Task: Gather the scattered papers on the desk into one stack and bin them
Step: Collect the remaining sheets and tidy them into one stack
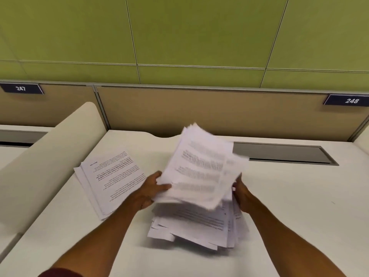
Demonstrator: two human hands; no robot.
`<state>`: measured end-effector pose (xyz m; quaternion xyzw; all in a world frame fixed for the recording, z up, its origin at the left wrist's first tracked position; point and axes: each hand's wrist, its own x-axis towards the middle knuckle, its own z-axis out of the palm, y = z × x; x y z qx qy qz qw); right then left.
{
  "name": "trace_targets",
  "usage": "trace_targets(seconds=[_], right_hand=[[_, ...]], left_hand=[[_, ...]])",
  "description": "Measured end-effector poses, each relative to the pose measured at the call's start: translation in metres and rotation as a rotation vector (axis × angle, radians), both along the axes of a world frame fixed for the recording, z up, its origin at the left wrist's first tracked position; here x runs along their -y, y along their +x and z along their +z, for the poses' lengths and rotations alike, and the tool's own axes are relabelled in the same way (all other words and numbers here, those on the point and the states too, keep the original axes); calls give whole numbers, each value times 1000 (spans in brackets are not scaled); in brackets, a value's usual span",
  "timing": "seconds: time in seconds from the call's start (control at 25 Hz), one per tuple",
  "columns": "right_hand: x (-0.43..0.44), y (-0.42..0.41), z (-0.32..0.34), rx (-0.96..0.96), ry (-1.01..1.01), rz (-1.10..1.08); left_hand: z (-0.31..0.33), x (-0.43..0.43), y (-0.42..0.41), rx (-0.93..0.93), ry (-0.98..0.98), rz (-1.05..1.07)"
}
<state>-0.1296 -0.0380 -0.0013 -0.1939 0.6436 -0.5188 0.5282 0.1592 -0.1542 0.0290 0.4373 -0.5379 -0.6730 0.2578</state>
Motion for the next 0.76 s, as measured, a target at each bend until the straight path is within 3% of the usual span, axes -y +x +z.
trace_targets(seconds=[0.16,0.28,0.36,0.44,0.56,0.68,0.76], right_hand=[[-5,-4,8,261,-110,37],[-8,-4,10,305,-134,50],[-6,-2,12,273,-135,73],[3,5,15,45,-21,121],[11,15,19,-301,204,41],[15,17,18,-298,282,-81],[14,15,19,-254,318,-26]], left_hand=[[-24,-14,9,410,33,-279],[-17,-10,7,742,-232,-431],[-15,-8,3,919,-435,-359],[-21,-4,0,934,-457,-173],[-29,-2,-10,927,-350,-138],[-27,0,-17,759,-250,-97],[-27,-1,-23,661,-184,-177]])
